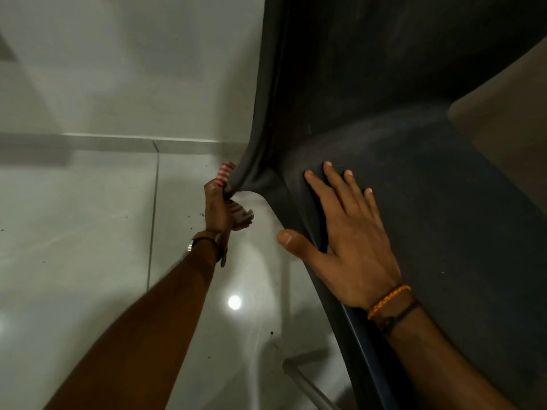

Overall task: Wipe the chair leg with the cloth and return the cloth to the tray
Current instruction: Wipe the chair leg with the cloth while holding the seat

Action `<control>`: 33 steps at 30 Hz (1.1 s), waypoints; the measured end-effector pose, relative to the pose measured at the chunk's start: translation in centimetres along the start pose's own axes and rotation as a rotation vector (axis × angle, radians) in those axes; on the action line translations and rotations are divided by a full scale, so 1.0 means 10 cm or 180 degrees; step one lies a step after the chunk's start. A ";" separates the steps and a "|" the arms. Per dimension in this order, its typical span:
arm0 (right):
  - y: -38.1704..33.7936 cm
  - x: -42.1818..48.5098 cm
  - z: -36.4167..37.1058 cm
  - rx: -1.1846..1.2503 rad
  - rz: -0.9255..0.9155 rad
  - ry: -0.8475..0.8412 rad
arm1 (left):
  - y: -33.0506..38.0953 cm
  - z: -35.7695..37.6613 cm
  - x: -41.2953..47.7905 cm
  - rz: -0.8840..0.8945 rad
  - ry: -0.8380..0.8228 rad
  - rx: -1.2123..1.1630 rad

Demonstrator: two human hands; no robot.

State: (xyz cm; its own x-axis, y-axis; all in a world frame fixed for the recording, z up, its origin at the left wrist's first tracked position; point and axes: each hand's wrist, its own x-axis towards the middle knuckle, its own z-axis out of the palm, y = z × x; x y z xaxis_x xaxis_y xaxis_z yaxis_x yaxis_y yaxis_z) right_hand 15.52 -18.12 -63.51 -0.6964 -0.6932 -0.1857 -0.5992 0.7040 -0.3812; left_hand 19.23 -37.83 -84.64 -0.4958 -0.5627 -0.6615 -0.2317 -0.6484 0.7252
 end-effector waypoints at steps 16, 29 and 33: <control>-0.06 0.00 -0.03 -0.0008 0.0088 -0.0041 | 0.30 0.02 -0.39 0.0638 -0.0235 -0.0192; -0.03 -0.03 0.00 -0.0009 0.0011 -0.0046 | -0.35 -0.18 0.68 -0.0306 0.0069 -0.0385; -0.02 -0.03 0.00 -0.0089 -0.0011 -0.0026 | -0.43 -0.32 1.09 -0.0708 0.0139 -0.0073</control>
State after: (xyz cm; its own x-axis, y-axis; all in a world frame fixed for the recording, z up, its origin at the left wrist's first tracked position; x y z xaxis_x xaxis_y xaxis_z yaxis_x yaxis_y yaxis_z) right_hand 15.86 -18.03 -63.34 -0.6912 -0.6967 -0.1919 -0.6124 0.7057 -0.3563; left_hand 17.48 -42.77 -95.54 -0.3976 -0.4259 -0.8127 -0.3120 -0.7702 0.5563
